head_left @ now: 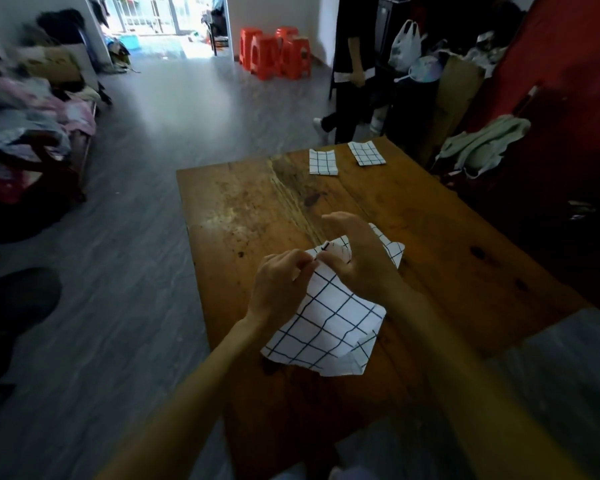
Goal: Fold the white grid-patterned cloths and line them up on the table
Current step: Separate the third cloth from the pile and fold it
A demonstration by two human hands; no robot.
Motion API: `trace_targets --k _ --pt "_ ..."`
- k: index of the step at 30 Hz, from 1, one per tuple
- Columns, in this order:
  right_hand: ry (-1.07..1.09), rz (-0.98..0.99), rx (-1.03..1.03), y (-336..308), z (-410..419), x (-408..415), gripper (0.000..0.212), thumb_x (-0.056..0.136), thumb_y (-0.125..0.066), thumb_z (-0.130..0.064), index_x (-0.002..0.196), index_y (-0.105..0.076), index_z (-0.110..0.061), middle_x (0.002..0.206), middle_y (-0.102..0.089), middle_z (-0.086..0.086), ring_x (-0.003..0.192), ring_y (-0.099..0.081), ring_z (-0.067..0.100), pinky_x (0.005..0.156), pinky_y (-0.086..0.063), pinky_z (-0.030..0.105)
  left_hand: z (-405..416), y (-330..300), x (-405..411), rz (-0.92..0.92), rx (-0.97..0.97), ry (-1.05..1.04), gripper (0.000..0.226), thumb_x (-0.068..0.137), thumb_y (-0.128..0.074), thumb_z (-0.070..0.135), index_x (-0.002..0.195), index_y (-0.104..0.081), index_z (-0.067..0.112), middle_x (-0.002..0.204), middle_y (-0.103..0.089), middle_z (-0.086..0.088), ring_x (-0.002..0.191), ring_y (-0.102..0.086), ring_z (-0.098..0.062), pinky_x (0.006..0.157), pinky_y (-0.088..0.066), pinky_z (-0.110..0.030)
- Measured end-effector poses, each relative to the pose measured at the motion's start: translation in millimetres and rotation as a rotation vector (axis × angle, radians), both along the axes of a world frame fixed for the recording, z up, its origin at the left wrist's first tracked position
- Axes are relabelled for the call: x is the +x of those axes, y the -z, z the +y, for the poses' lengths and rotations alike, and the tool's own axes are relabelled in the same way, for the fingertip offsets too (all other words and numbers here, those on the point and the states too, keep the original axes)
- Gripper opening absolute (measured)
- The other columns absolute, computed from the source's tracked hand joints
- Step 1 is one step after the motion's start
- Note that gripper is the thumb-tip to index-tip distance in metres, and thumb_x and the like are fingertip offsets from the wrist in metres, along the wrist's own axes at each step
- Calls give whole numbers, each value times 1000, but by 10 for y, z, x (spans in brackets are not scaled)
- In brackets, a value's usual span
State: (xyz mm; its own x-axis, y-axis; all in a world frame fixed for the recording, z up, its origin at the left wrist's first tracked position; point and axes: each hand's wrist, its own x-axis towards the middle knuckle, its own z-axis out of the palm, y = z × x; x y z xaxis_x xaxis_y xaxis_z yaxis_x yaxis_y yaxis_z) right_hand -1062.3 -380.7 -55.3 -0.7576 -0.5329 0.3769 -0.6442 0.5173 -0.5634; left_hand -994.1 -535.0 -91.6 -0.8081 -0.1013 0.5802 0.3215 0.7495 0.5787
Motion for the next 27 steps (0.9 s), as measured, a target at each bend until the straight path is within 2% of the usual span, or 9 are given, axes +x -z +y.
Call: trace_targets --k 3,5,8,12,18,21,23,24,27 --pt "-60 16 52 1 12 -90 19 83 -70 -30 98 -67 -18 105 -66 -1 114 -53 20 97 -41 43 42 -44 14 1 -15 -13 14 91 -62 23 87 -65 10 73 -66 2 61 -54 -3 68 -46 -23" --pt "-78 -61 -10 -45 23 -120 13 84 -71 -27 90 -69 -15 92 -67 -2 98 -57 16 86 -44 36 42 -63 48 -16 -9 -22 16 90 -61 23 89 -67 8 76 -67 -1 63 -57 -7 63 -45 -17" --pt "-98 -179 -102 -108 58 -153 11 86 -68 -26 88 -68 -16 85 -66 -5 86 -59 10 77 -48 26 -23 -4 122 -61 10 -69 15 89 -62 21 91 -70 8 81 -69 -2 68 -61 -9 61 -47 -15" --pt "-77 -256 -195 -139 84 -198 6 87 -67 -26 86 -66 -20 80 -62 -13 78 -57 -2 68 -44 8 -84 130 256 -119 59 -177 13 88 -64 20 92 -71 10 84 -69 -2 72 -62 -12 61 -53 -27" --pt "-53 -277 -324 -151 88 -222 6 88 -66 -21 88 -65 -16 80 -63 -12 76 -59 -11 69 -46 6 -146 371 482 -239 77 -297 13 90 -62 21 94 -70 12 85 -67 1 71 -59 -7 61 -52 -25" --pt "-33 -258 -326 -140 121 -230 5 87 -66 -22 89 -65 -17 81 -63 -14 77 -59 -12 69 -48 7 -249 485 529 -414 39 -350 18 92 -58 29 95 -71 17 86 -67 0 68 -54 -1 59 -46 -18" --pt "-12 -241 -333 -119 127 -230 6 87 -67 -23 90 -66 -17 81 -63 -14 78 -60 -10 70 -49 9 -315 507 513 -520 -32 -394 23 91 -57 38 98 -69 20 91 -67 -1 70 -54 -2 66 -49 -22" --pt "-11 -227 -326 -112 121 -223 8 86 -67 -23 90 -67 -17 81 -64 -13 78 -61 -8 71 -50 9 -319 490 489 -506 -59 -399 27 89 -57 42 103 -67 20 97 -67 -2 77 -57 -5 74 -50 -27" --pt "-82 -215 -234 -82 47 -156 11 84 -70 -23 90 -69 -13 80 -64 -13 77 -62 -6 69 -50 10 -160 294 310 -320 -136 -283 45 87 -59 48 122 -58 21 116 -64 -1 105 -57 -16 96 -38 -35"
